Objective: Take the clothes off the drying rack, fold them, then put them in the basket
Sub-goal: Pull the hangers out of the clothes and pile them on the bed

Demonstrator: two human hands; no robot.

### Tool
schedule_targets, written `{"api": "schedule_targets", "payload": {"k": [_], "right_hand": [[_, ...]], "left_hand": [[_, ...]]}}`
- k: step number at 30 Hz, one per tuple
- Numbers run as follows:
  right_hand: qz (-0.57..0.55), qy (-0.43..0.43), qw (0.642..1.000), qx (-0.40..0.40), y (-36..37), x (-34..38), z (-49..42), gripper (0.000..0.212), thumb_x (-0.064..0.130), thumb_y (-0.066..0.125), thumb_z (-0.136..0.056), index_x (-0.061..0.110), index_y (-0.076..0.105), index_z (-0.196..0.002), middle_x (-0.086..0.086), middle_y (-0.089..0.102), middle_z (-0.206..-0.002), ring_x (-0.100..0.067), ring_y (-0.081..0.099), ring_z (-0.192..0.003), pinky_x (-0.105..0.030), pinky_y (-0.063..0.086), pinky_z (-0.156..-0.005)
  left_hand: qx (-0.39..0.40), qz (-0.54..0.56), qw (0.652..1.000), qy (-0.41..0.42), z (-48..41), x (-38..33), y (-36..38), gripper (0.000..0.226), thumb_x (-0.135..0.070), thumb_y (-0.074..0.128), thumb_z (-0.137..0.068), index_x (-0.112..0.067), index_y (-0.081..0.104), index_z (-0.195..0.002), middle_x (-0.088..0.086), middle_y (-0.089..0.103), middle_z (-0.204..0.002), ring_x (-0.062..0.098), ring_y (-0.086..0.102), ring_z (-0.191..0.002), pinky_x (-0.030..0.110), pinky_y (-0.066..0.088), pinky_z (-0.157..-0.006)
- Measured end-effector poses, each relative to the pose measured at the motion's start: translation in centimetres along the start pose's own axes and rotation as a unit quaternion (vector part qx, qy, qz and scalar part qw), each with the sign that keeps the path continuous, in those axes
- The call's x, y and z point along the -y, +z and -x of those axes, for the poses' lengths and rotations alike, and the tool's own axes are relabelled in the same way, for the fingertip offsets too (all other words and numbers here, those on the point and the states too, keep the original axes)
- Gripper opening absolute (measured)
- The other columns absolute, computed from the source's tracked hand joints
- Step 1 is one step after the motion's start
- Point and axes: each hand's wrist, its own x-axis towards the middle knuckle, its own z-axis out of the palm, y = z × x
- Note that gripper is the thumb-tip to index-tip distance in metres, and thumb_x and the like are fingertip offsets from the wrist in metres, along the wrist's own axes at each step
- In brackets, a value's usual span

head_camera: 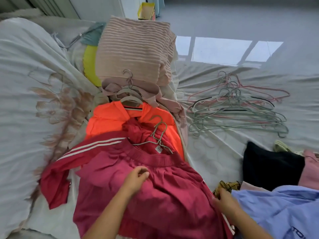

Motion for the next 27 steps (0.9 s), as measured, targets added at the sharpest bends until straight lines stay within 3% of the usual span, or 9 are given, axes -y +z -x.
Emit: {"api": "schedule_targets", "payload": {"k": [3, 6, 9, 13, 17, 19, 22, 24, 27], "right_hand": [[-0.013, -0.079, 0.995, -0.057, -0.1, 2.8, -2.4, 0.044, 0.027, 0.049, -0.094, 0.009, 0.044, -0.135, -0.011, 0.046, -0.138, -0.025, 0.043, -0.128, -0.030, 0.034, -0.102], [-0.021, -0.144, 0.988, -0.059, 0.5, 7.1, -5.1, 0.044, 0.012, 0.045, -0.094, 0.007, 0.041, -0.137, -0.015, 0.043, -0.140, -0.029, 0.040, -0.129, -0.031, 0.032, -0.104], [-0.023, -0.122, 0.991, -0.042, 1.6, 9.5, -7.4, 0.047, 0.011, 0.046, -0.088, 0.010, 0.041, -0.135, -0.017, 0.048, -0.136, -0.033, 0.046, -0.124, -0.035, 0.039, -0.100], [0.031, -0.063, 0.997, -0.025, 2.7, 10.4, -7.7, 0.044, 0.025, 0.053, -0.087, 0.010, 0.046, -0.128, -0.017, 0.050, -0.130, -0.035, 0.050, -0.118, -0.037, 0.043, -0.095], [-0.035, -0.130, 0.987, -0.092, 2.9, 11.4, -5.0, 0.037, 0.030, 0.058, -0.088, 0.012, 0.055, -0.119, -0.013, 0.058, -0.119, -0.032, 0.055, -0.109, -0.034, 0.043, -0.086], [-0.097, -0.175, 0.974, -0.106, 2.3, 11.5, -2.9, 0.025, 0.032, 0.060, -0.088, 0.015, 0.063, -0.107, -0.006, 0.066, -0.105, -0.027, 0.059, -0.101, -0.032, 0.042, -0.079], [-0.153, -0.239, 0.952, -0.111, 0.4, 10.3, 0.2, 0.010, 0.033, 0.064, -0.086, 0.023, 0.063, -0.082, 0.010, 0.060, -0.070, -0.013, 0.059, -0.075, -0.031, 0.042, -0.069], [-0.138, -0.274, 0.946, -0.100, -1.4, 8.9, 2.0, 0.019, 0.030, 0.067, -0.083, 0.032, 0.056, -0.068, 0.017, 0.057, -0.060, -0.002, 0.054, -0.063, -0.019, 0.037, -0.061], [-0.138, -0.286, 0.940, -0.126, -4.7, 6.4, 4.3, 0.026, 0.031, 0.066, -0.078, 0.019, 0.050, -0.062, 0.013, 0.049, -0.053, -0.005, 0.045, -0.054, -0.022, 0.031, -0.054]], "left_hand": [[0.045, -0.068, 0.997, 0.009, -0.9, 1.6, 1.3, 0.018, -0.003, 0.055, -0.091, -0.007, 0.057, -0.109, 0.004, 0.057, -0.100, 0.013, 0.051, -0.094, 0.018, 0.038, -0.080], [0.075, -0.054, 0.995, -0.036, 0.4, 3.4, 3.3, 0.026, -0.006, 0.054, -0.092, 0.001, 0.055, -0.117, 0.011, 0.058, -0.105, 0.012, 0.048, -0.092, 0.018, 0.037, -0.077], [0.070, -0.010, 0.996, -0.058, 1.8, 5.5, 3.9, 0.022, -0.006, 0.056, -0.091, -0.004, 0.057, -0.113, 0.009, 0.060, -0.108, 0.011, 0.051, -0.097, 0.012, 0.041, -0.080], [0.040, 0.072, 0.992, -0.096, 3.0, 6.9, 2.3, 0.015, -0.001, 0.051, -0.092, -0.015, 0.056, -0.093, 0.001, 0.057, -0.085, 0.010, 0.052, -0.078, 0.007, 0.043, -0.064], [0.019, 0.089, 0.989, -0.118, 3.8, 6.8, 0.4, 0.009, -0.003, 0.048, -0.094, -0.008, 0.054, -0.099, 0.001, 0.054, -0.078, 0.009, 0.052, -0.070, 0.008, 0.041, -0.051], [0.002, 0.088, 0.990, -0.110, 4.1, 5.7, -0.6, 0.008, -0.007, 0.048, -0.095, -0.011, 0.055, -0.096, 0.000, 0.056, -0.081, 0.008, 0.054, -0.071, 0.010, 0.043, -0.055], [-0.046, 0.090, 0.992, -0.072, 3.7, 3.6, -3.0, 0.013, -0.008, 0.051, -0.094, -0.018, 0.057, -0.087, 0.004, 0.059, -0.087, 0.017, 0.060, -0.082, 0.023, 0.047, -0.067], [-0.121, 0.043, 0.992, -0.007, 3.3, 1.7, -5.1, 0.007, -0.008, 0.057, -0.091, -0.014, 0.059, -0.091, 0.009, 0.060, -0.094, 0.030, 0.059, -0.096, 0.033, 0.047, -0.080], [-0.244, -0.064, 0.962, 0.101, 3.4, -2.5, -8.3, 0.028, -0.007, 0.063, -0.086, 0.002, 0.057, -0.112, 0.020, 0.058, -0.111, 0.033, 0.053, -0.108, 0.030, 0.036, -0.091]]}}
